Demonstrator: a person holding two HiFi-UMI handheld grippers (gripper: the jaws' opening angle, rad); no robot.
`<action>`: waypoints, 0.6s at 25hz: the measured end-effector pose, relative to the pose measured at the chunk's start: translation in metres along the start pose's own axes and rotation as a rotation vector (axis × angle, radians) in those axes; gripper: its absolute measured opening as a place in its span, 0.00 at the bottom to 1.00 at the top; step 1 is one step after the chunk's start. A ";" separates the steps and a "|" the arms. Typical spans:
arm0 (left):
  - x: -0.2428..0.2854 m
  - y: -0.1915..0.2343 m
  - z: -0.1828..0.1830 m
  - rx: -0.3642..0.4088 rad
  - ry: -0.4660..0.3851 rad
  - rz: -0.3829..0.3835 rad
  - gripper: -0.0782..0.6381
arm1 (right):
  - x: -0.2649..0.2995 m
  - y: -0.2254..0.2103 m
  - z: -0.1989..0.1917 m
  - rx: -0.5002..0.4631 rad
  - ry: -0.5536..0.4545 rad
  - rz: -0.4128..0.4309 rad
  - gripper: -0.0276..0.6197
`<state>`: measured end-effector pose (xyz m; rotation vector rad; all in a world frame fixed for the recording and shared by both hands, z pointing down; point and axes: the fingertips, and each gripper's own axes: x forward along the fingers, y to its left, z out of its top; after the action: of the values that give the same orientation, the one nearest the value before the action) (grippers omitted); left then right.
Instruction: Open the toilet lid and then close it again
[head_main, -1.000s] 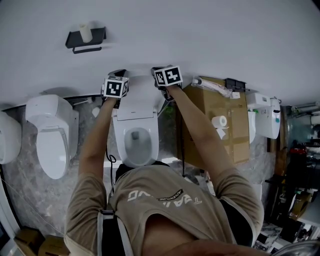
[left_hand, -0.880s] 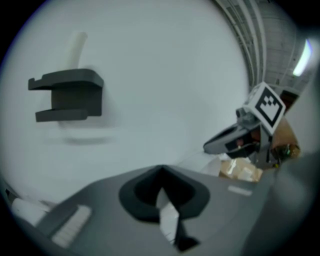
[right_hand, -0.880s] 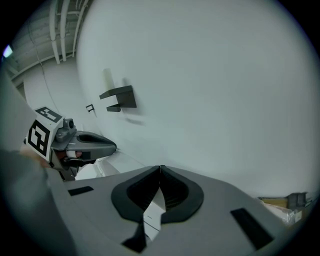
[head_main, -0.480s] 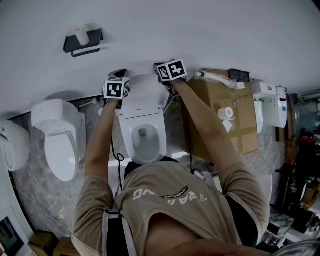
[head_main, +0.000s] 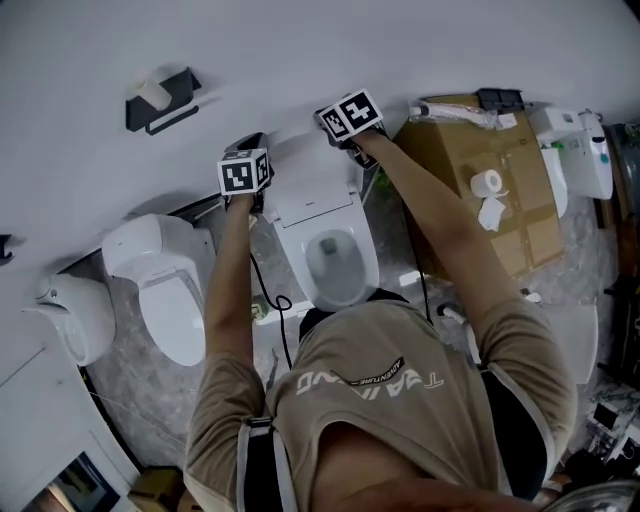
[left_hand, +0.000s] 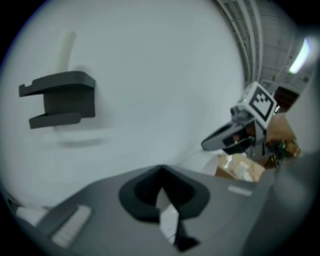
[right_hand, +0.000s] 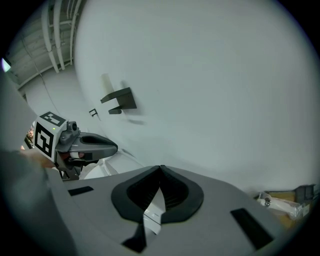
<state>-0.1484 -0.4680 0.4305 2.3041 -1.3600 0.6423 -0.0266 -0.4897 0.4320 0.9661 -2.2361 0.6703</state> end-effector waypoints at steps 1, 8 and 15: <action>0.000 -0.001 -0.001 0.008 -0.002 0.004 0.12 | -0.001 0.000 -0.001 0.002 -0.001 0.000 0.06; -0.010 -0.011 -0.007 0.057 0.014 -0.012 0.12 | -0.010 0.009 -0.010 -0.028 0.002 -0.002 0.06; -0.026 -0.024 -0.017 0.045 -0.004 -0.010 0.12 | -0.023 0.019 -0.025 0.012 -0.013 0.021 0.06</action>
<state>-0.1415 -0.4299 0.4276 2.3478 -1.3479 0.6719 -0.0204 -0.4520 0.4293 0.9560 -2.2587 0.6895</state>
